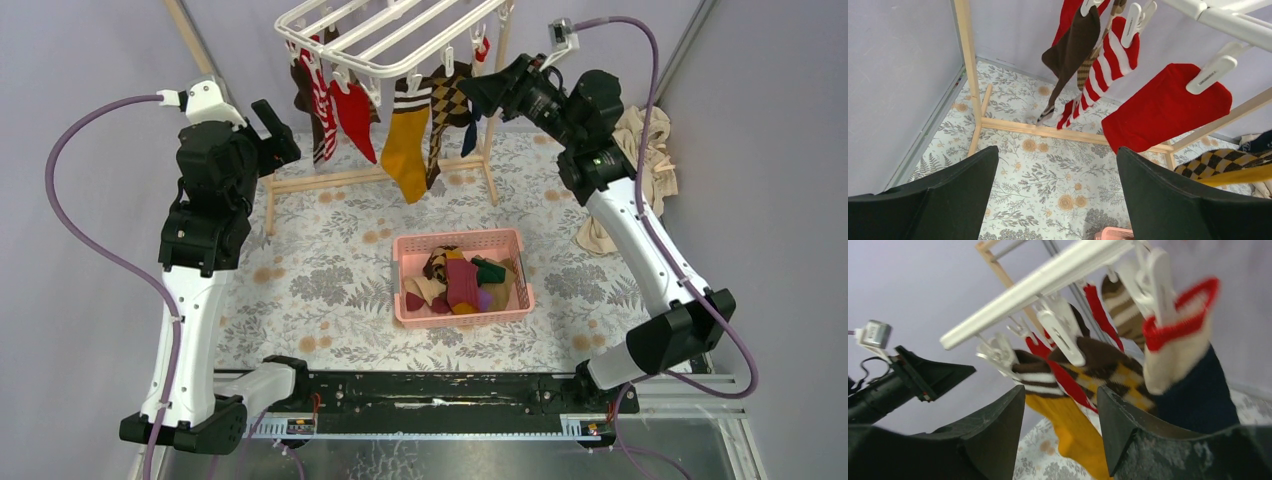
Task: Remove the socks clipped to the hanger
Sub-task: Adjust the hanger on the clothesline.
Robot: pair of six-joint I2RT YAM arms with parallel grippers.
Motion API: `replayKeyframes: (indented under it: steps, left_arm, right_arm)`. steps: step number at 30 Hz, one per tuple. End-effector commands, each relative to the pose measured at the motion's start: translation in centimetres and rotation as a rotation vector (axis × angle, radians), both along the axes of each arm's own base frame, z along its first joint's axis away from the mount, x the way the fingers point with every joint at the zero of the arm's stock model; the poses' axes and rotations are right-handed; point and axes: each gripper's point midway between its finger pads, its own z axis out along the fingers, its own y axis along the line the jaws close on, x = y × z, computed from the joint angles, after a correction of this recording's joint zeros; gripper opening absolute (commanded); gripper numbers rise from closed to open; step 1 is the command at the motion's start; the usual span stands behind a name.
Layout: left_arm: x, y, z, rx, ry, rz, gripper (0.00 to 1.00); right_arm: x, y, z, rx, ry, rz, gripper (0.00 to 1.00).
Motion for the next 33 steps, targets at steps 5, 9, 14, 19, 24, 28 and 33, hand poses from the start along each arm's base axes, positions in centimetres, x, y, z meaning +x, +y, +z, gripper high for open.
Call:
replayKeyframes:
  steps: [5, 9, 14, 19, 24, 28, 33]
  left_arm:
    - [-0.9, -0.4, 1.2, -0.017, -0.033, -0.03, 0.95]
    - [-0.8, -0.9, 1.3, -0.028, -0.03, -0.051, 0.95]
    - [-1.0, -1.0, 1.0, -0.035, -0.026, -0.056, 0.94]
    - [-1.6, -0.8, 1.5, -0.036, -0.044, -0.052, 0.95]
    - [-2.4, -1.0, 1.4, -0.041, -0.046, -0.07, 0.99]
    - [-2.9, -1.2, 0.9, -0.048, -0.034, -0.08, 0.99]
    - [-3.4, -2.1, 0.6, -0.094, -0.039, -0.121, 0.99]
  right_arm:
    - [-0.3, -7.8, 0.8, 0.053, 0.042, -0.242, 0.64]
    - [1.7, -11.4, -1.8, 0.038, 0.144, -0.39, 0.65]
    - [5.6, -13.4, -7.3, -0.035, 0.25, -0.477, 0.65]
    - [10.5, -13.9, -13.9, -0.09, 0.336, -0.531, 0.65]
    - [15.3, -13.2, -19.9, -0.109, 0.377, -0.535, 0.65]
    - [18.2, -12.3, -23.7, -0.171, 0.378, -0.543, 0.64]
    - [20.3, -10.5, -25.9, -0.283, 0.319, -0.572, 0.64]
